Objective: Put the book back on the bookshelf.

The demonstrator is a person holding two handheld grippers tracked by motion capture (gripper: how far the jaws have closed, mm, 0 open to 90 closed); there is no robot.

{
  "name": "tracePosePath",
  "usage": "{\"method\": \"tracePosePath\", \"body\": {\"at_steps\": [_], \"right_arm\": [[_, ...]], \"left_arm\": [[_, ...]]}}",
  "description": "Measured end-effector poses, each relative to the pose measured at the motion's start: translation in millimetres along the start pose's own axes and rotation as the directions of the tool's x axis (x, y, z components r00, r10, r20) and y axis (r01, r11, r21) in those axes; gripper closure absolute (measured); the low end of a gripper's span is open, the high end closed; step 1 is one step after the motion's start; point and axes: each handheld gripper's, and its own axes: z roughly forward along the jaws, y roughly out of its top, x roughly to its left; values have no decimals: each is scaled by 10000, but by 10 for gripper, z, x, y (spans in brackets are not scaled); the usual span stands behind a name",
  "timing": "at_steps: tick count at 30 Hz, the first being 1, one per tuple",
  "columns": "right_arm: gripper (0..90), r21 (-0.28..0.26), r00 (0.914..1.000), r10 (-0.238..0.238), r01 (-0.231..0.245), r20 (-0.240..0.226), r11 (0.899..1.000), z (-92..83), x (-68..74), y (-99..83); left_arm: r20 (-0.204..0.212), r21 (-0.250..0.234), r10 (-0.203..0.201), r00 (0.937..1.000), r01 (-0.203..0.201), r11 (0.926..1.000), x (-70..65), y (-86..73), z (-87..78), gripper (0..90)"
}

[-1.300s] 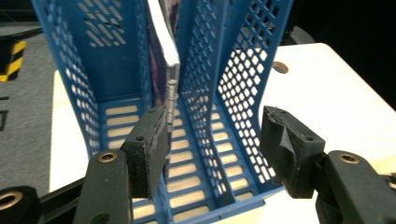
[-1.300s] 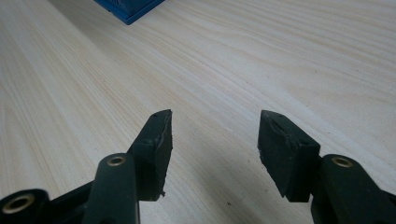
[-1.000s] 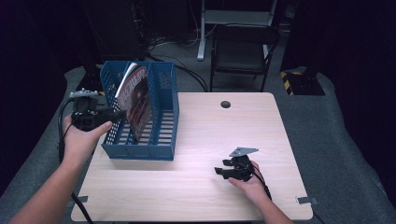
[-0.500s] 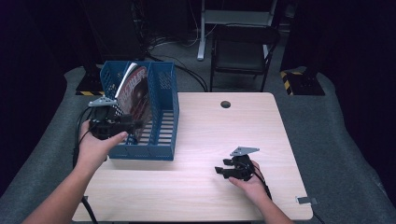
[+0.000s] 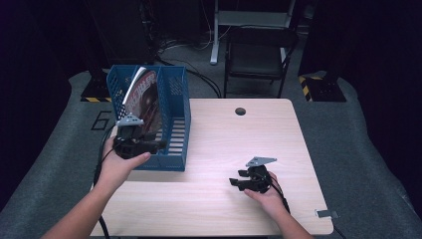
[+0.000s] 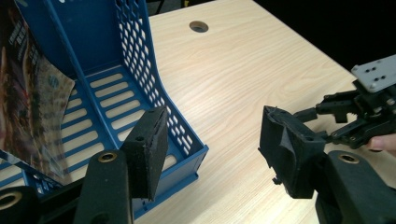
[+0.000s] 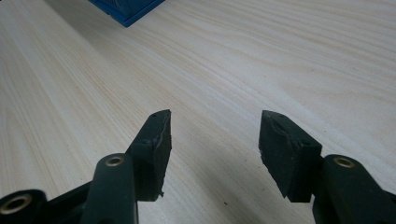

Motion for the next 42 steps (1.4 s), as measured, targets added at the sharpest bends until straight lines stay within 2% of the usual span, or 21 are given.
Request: {"method": "tracePosePath", "body": {"at_steps": [3,8,11,12,15,18,24,28,32,35,39,40,42], "right_arm": [[437,-39,10000,23,-23,27,10000,-7,-1,0],[436,-69,10000,-25,25,32,10000,-16,-19,-3],[436,-40,10000,-44,44,36,10000,-12,-14,0],[436,-121,10000,-35,36,41,9999,-6,-9,-1],[436,-13,10000,-88,88,29,10000,-9,-7,-1],[436,-115,9999,71,-70,84,9999,-5,-6,0],[436,-35,9999,-140,140,25,9999,1,-6,4],[436,-38,10000,-74,74,8,10000,-2,5,8],[435,-132,9999,-120,121,43,9998,-5,-6,8],[435,-96,9999,-112,112,-13,9999,-3,-3,9],[435,-70,10000,-90,90,38,9999,-1,0,10],[435,-59,9999,-124,123,-18,9999,-6,-2,9],[435,-99,9999,-139,139,58,9999,-5,0,7]], "left_arm": [[122,123,30,9999,-31,9999,-26,-29,42,419],[301,239,398,9988,-405,9989,-72,-63,113,419],[403,338,461,9981,-475,9983,-123,-95,175,419],[378,400,627,9973,-642,9971,-141,-112,201,419],[490,536,666,9966,-692,9962,-181,-165,261,419],[638,646,670,9957,-711,9954,-207,-220,322,419],[702,524,931,9932,-969,9939,-305,-333,477,419],[1085,655,673,9918,-747,9951,-376,-440,593,418],[1283,896,810,9884,-929,9916,-471,-569,717,418],[1410,900,903,9859,-1036,9905,-523,-649,794,418],[1727,1004,588,9832,-770,9920,-589,-780,904,417],[1772,1129,640,9821,-849,9900,-594,-800,916,417],[1639,1222,1078,9806,-1286,9841,-604,-868,955,417]]}}
